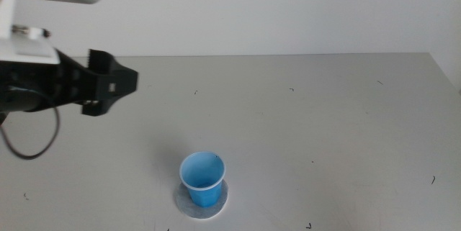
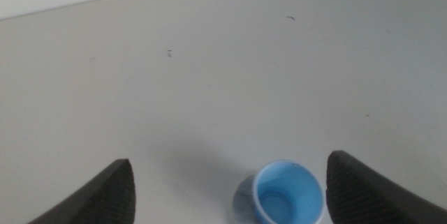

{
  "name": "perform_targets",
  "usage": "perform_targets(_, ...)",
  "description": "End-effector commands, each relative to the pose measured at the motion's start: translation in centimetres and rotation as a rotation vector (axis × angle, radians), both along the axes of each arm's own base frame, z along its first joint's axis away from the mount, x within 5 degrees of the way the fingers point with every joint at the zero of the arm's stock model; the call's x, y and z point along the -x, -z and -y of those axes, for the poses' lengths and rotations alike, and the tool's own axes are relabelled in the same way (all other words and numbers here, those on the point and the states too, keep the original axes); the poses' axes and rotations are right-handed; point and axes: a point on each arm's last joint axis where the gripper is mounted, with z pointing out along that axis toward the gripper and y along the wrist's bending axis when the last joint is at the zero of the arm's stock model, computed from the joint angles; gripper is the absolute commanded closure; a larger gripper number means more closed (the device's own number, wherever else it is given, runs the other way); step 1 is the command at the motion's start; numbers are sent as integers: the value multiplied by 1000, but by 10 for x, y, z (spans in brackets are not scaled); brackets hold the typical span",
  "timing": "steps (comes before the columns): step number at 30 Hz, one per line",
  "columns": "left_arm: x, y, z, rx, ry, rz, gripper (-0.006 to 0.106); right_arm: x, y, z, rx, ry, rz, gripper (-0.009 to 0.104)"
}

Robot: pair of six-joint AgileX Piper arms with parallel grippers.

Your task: Place an empty cup on a cup mat.

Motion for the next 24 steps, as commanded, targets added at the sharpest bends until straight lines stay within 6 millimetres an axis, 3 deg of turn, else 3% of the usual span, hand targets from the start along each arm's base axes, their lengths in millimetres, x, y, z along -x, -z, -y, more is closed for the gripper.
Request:
perform_targets(1, 10, -18, -16, 19, -49, 107, -5, 2, -11, 0, 23, -2, 108, 1)
perform_targets(9, 50, 10, -65, -2, -271, 146, -5, 2, -11, 0, 23, -2, 108, 1)
perform_targets(11, 61, 22, -72, 0, -314, 166, -5, 2, -11, 0, 23, -2, 108, 1)
perform_targets(12, 69, 38, -77, 2, -345, 179, -5, 2, -11, 0, 23, -2, 108, 1)
perform_targets(24, 104, 137, -82, 62, -367, 439, -5, 2, -11, 0, 23, -2, 108, 1)
